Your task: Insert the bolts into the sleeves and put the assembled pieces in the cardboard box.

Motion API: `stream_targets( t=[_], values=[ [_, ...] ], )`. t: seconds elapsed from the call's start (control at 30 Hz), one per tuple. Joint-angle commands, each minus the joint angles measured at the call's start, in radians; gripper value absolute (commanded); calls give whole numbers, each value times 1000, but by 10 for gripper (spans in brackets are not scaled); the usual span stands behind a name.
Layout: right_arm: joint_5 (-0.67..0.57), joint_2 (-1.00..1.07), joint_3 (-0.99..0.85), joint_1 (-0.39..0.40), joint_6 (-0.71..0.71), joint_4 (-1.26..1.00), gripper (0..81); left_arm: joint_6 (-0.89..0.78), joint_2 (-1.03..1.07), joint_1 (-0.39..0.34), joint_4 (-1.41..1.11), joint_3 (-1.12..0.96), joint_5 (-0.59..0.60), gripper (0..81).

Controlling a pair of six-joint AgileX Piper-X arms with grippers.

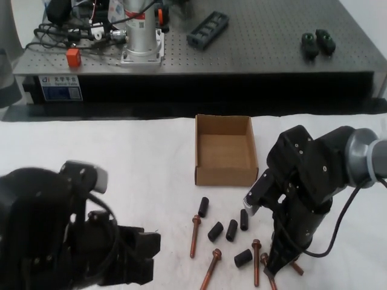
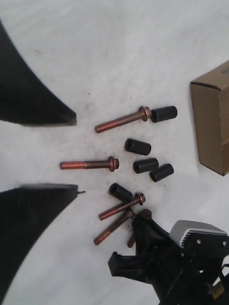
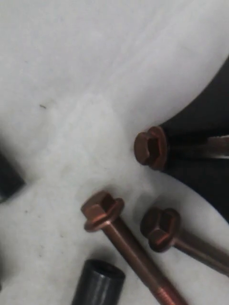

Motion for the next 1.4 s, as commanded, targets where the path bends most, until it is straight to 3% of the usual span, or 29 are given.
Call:
stream_targets(
  t=[0.0,0.37,0.73,0.9,1.37],
  values=[
    [1,-37,0,-15,63,-54,27,94,101,-2,29,-92,2,293],
    [-118,-444,88,-101,249,41,27,301,580,-2,356,-595,-54,293],
    [-119,-675,163,-104,346,104,27,323,1018,-30,737,-1138,-56,293],
    [-119,-676,163,-104,346,104,27,361,1127,-71,770,-1229,-135,293],
    [-119,-675,163,-104,344,104,27,366,1227,-86,778,-1261,-136,293]
  ],
)
